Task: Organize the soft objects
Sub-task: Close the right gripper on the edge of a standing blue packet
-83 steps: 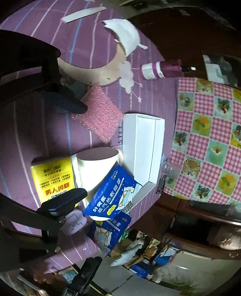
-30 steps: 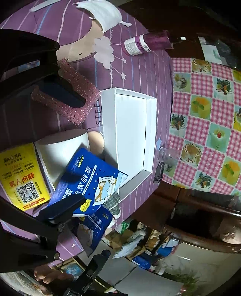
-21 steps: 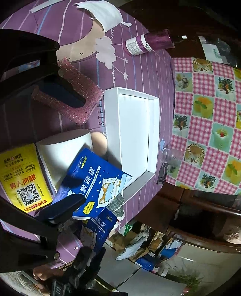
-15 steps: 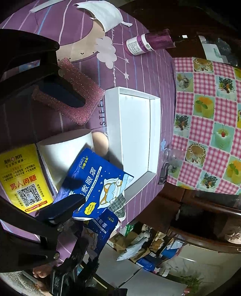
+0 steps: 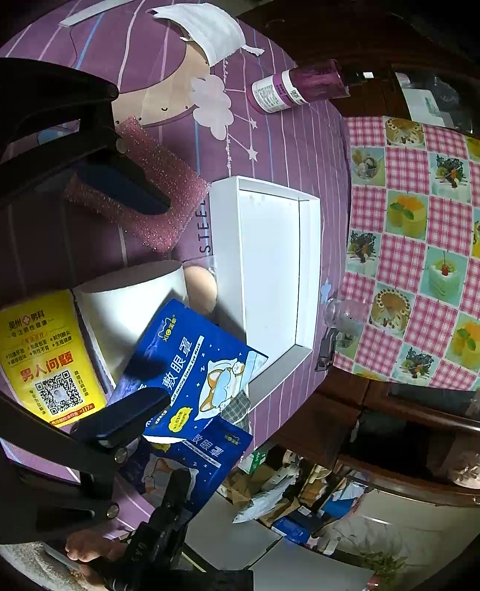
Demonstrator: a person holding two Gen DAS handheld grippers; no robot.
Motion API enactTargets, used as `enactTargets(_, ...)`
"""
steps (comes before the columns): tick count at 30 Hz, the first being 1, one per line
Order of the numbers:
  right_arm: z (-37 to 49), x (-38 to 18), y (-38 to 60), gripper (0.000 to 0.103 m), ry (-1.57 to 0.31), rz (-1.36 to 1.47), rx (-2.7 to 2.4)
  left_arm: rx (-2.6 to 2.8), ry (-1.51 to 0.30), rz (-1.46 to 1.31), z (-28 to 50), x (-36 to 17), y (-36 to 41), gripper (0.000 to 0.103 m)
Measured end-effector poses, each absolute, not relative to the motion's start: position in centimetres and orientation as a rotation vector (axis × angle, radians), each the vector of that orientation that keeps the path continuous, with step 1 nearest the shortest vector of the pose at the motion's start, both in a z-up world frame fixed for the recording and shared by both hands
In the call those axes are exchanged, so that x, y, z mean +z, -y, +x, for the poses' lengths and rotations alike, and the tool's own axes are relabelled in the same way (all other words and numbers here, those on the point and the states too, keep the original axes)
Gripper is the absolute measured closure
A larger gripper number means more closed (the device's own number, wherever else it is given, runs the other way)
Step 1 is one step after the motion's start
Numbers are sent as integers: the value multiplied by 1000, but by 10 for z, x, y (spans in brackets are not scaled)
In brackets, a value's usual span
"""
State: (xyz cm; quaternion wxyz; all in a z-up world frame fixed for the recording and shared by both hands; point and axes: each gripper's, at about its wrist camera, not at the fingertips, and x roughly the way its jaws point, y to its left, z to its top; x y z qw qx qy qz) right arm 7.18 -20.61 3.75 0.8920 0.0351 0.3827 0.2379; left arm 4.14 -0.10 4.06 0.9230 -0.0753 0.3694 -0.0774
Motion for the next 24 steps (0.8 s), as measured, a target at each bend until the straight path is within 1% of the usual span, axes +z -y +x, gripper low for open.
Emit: enactTargets(24,69,48,215,98,-725,154,488,-161,-755,-155,41,38,2,8)
